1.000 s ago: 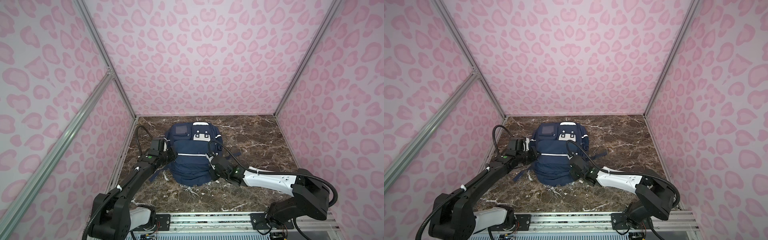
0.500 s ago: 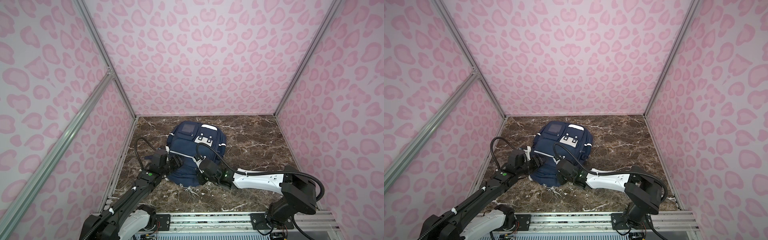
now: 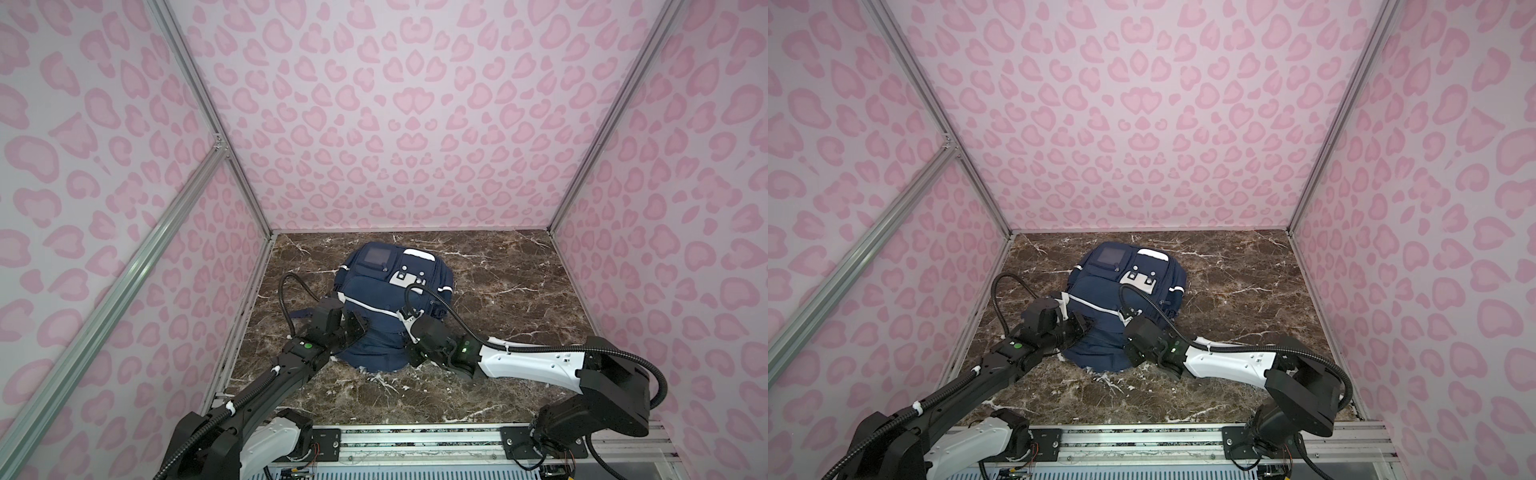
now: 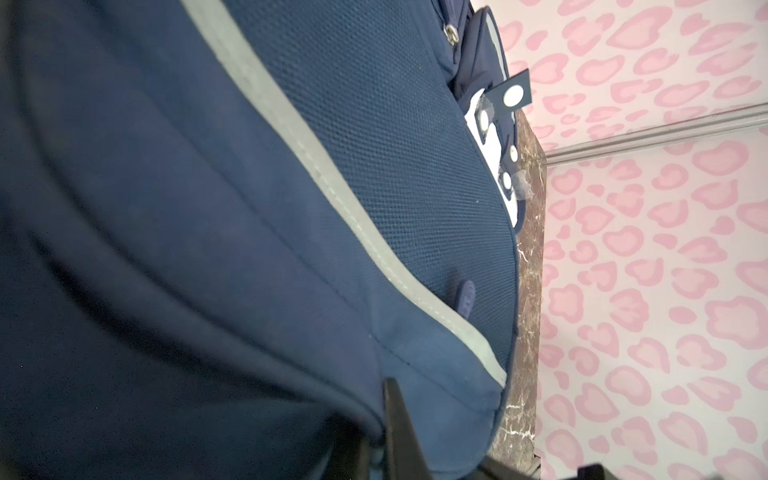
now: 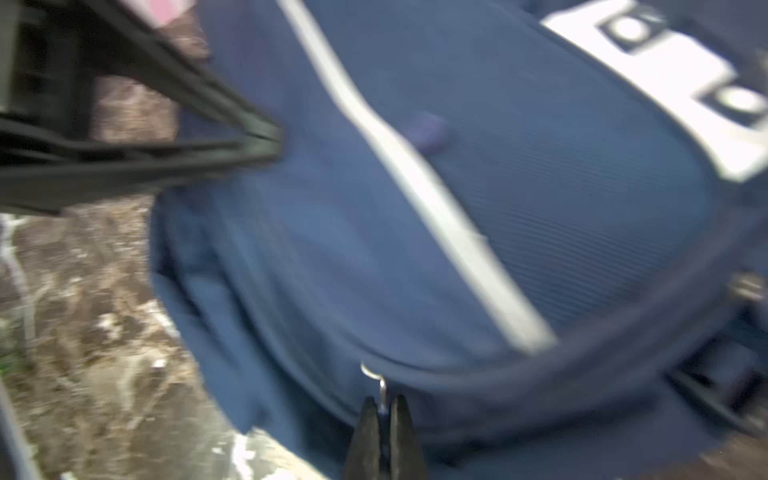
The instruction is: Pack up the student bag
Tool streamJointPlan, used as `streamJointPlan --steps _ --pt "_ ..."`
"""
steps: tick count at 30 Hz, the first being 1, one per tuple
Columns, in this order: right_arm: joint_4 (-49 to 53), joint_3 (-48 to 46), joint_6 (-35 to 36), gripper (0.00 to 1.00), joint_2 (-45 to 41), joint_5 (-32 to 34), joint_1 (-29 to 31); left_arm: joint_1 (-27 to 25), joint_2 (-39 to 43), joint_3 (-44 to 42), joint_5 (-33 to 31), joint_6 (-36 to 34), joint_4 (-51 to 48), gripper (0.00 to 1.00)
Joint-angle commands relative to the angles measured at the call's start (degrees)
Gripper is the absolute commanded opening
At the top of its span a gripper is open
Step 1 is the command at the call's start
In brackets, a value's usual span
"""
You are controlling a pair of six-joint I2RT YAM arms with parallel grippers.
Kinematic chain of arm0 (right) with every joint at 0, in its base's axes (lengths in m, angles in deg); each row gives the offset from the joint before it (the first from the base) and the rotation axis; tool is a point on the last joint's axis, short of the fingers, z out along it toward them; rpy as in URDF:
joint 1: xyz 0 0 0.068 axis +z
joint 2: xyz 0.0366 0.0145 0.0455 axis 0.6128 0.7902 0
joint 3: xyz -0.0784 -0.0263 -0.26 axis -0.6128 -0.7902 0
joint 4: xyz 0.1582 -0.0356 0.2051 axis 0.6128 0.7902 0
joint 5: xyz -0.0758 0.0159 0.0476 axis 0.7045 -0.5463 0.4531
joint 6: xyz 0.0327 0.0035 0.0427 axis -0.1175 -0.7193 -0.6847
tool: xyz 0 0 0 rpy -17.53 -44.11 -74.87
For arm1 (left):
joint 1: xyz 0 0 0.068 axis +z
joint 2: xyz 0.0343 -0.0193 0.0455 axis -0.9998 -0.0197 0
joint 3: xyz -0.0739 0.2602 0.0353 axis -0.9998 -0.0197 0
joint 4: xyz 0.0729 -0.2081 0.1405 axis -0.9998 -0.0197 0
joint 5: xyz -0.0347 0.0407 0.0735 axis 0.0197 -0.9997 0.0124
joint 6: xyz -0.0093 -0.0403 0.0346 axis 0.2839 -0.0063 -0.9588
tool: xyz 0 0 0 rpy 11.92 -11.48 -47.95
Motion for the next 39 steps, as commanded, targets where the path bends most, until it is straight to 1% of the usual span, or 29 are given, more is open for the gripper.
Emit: streamJointPlan --steps 1,3,5,8,10,13,16,21,22,24,25,26,27,29,30,33,34,35,36,38,39 --pt "4.42 -2.52 2.13 0.00 -1.93 3.60 -4.01 1.86 1.49 -1.19 -1.18 -3.31 -2.15 0.03" --pt "4.60 -3.36 3.93 0.00 -3.14 3.41 -7.36 2.09 1.80 -1.85 -0.91 -3.81 -2.60 0.03" --pt "5.87 -2.02 4.99 0.00 -3.03 3.90 -11.82 2.11 1.89 -2.91 0.49 -3.73 -1.53 0.03" --pt "5.36 0.73 6.20 0.00 -1.35 2.52 -17.48 1.66 1.16 -3.50 2.29 -3.88 -1.04 0.03" --pt "4.40 2.33 7.03 0.00 0.06 1.69 -19.69 0.81 0.88 -3.57 2.52 -3.82 -1.31 0.03" --pt "3.80 4.44 8.01 0.00 2.61 0.68 -21.79 -0.48 1.26 -3.75 1.53 -3.88 -1.78 0.03" --pt "3.74 5.36 10.98 0.00 4.25 -0.71 -21.96 -0.53 1.42 -3.57 1.16 -4.43 -2.21 0.03" --pt "4.15 6.76 17.50 0.00 6.65 3.24 -22.99 -0.64 1.21 -2.53 1.51 -6.69 -3.94 0.03" --pt "4.28 7.50 18.47 0.02 7.24 3.51 -23.24 -0.62 0.97 -2.31 1.49 -7.41 -4.37 0.03" --pt "4.98 8.79 20.05 0.24 7.82 2.60 -23.35 -0.62 0.42 -1.98 2.48 -8.36 -4.58 0.03" --pt "5.08 8.99 20.22 0.31 7.55 2.39 -23.12 -0.76 0.30 -1.69 2.92 -8.68 -4.61 0.03" --pt "4.68 8.66 20.39 0.36 6.99 1.91 -22.93 -0.71 0.34 -1.44 3.56 -8.78 -4.70 0.11" --pt "3.83 8.22 20.33 0.42 5.97 2.15 -22.56 -0.75 0.77 -0.90 4.23 -9.18 -4.85 0.27" --pt "2.50 6.96 19.75 0.55 3.37 3.38 -22.07 -0.88 2.53 0.38 4.41 -10.20 -5.79 0.62" --pt "2.17 6.45 19.39 0.58 2.21 3.53 -22.07 -0.98 3.50 1.21 4.05 -11.16 -6.61 0.70" --pt "-0.47 4.13 18.43 0.67 -2.78 5.34 -22.43 -0.97 6.38 4.64 1.69 -15.27 -9.57 0.81" --pt "-2.12 2.90 18.21 0.69 -4.61 5.32 -23.12 -1.00 7.54 5.71 1.01 -16.87 -9.85 0.85" --pt "-3.64 2.01 18.27 0.70 -6.28 5.40 -23.95 -1.02 8.57 6.60 -0.55 -19.31 -9.74 0.86" --pt "-5.00 1.04 18.20 0.69 -7.63 6.41 -24.69 -1.06 9.55 7.27 -3.13 -21.63 -9.67 0.87" --pt "-7.81 -0.90 17.83 0.73 -10.41 9.39 -27.15 -0.77 11.52 8.00 -13.36 -27.81 -8.83 0.91" --pt "-9.35 -1.86 18.15 0.74 -11.31 9.90 -28.57 0.07 12.37 7.41 -15.56 -29.71 -6.81 0.91"
